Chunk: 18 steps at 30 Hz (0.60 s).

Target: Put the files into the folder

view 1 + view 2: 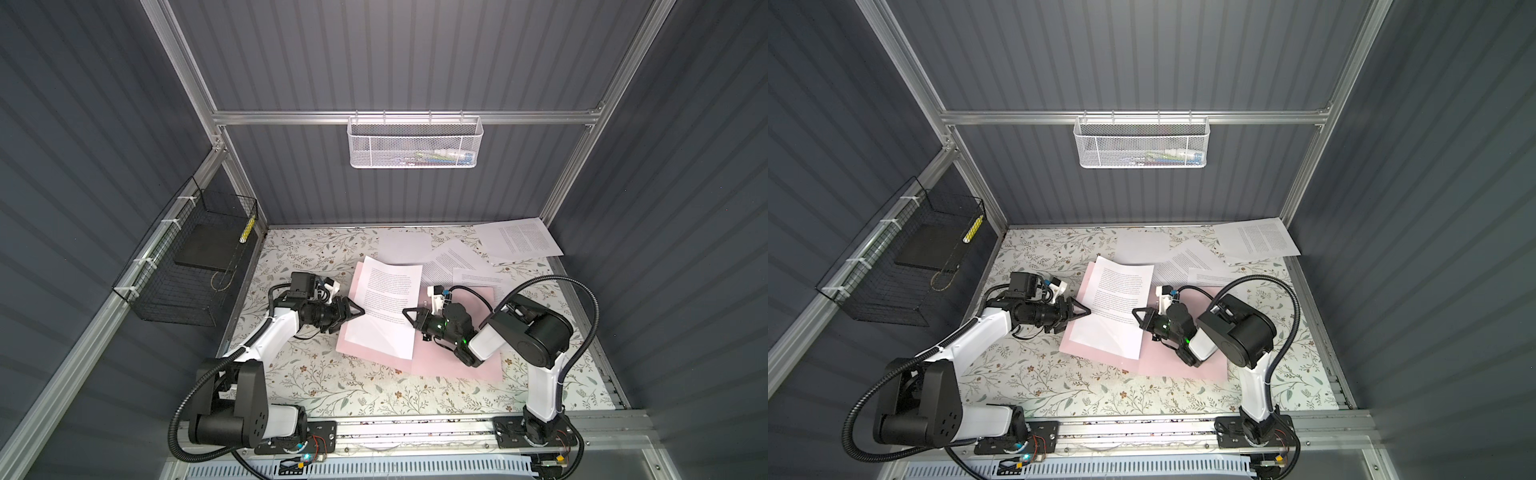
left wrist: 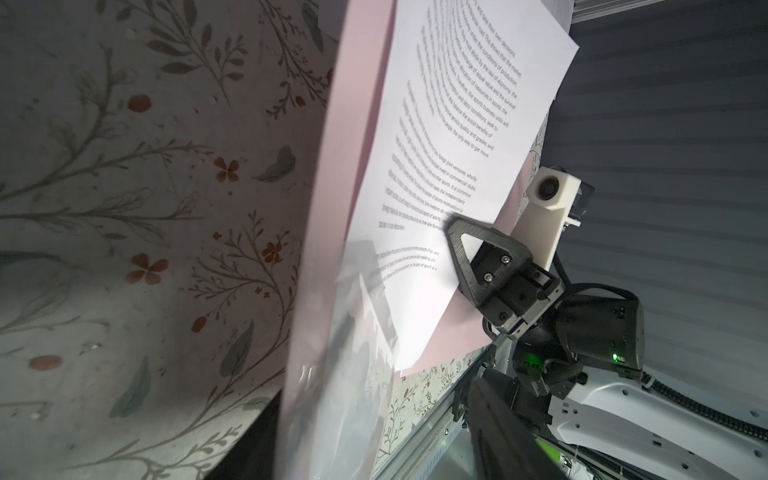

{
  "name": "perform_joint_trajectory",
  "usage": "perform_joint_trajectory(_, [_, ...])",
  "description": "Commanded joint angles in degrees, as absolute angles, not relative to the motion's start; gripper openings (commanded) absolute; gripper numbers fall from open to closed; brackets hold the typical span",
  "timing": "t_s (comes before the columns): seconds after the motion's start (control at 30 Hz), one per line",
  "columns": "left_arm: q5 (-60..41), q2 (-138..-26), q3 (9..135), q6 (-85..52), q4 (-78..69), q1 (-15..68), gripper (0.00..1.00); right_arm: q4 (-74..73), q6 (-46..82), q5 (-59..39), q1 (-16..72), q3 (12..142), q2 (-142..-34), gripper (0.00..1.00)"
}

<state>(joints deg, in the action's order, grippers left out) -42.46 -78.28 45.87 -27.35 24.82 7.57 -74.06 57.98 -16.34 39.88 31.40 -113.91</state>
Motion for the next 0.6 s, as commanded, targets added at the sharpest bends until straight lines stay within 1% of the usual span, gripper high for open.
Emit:
perform_joint_trajectory(0.0, [-42.4,-78.8,45.8,-26.1,26.4,8.1,0.65,-77.3,56.8,-18.7,40.3,30.5,-115.6,0.00])
perform_joint_trajectory(0.2, [-43.0,-79.1,45.7,-26.6,25.8,8.2,0.65,-81.1,57.1,-22.2,40.8,30.0,-117.5,0.00])
perform_joint_trajectory(0.57, [-42.9,-79.9,46.0,-26.9,25.4,8.5,0.65,-84.6,56.6,-24.0,40.9,29.4,-119.9,0.00])
